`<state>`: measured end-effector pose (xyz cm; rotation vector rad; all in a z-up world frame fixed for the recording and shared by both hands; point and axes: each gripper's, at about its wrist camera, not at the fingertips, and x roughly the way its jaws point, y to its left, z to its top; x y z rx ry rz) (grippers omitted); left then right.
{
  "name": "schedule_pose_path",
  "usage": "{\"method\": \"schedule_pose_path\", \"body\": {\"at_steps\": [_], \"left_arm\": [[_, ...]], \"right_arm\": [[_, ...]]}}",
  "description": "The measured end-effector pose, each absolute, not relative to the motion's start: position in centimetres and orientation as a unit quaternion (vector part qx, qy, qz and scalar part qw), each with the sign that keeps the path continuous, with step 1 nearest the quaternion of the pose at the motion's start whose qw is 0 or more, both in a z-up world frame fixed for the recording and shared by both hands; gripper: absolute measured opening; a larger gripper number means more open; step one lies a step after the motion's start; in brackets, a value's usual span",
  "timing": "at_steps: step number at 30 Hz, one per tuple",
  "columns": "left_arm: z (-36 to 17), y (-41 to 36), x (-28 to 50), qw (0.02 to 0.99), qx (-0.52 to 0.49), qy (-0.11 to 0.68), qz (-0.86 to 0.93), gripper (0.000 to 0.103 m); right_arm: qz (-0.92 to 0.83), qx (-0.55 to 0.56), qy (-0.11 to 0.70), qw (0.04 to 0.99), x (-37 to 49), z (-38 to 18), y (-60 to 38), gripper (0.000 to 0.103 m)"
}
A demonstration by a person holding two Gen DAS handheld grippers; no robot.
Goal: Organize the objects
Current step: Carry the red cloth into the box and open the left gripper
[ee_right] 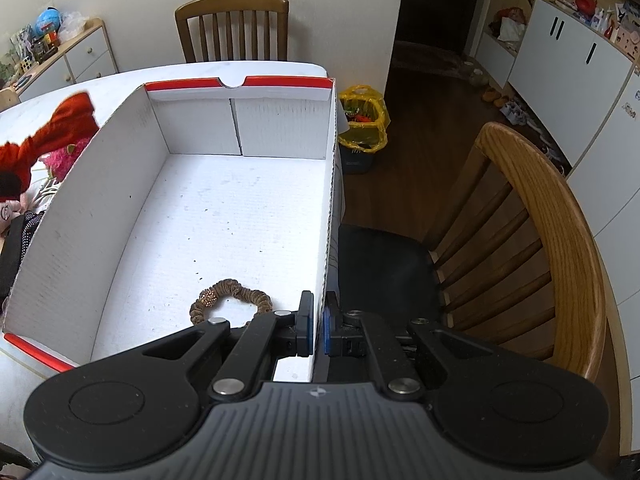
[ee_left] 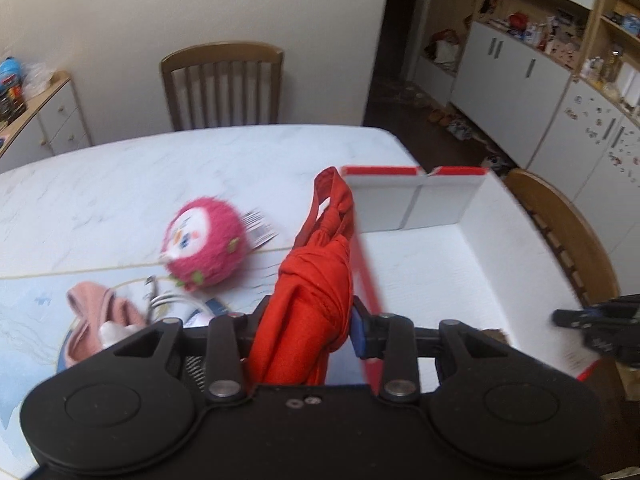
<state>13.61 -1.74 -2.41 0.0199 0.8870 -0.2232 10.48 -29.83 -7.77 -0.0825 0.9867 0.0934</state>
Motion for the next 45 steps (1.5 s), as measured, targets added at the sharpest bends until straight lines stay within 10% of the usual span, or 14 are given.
{"method": "schedule_pose_path", "body": {"at_steps": [45], "left_arm": [[-13.4, -18.4, 22.7, 0.806, 0.069, 0.544, -0.223, 0.036]], "right_arm": [[0.042, -0.029, 0.476, 0.878, 10.6, -7.6, -29.8, 0.005]]}}
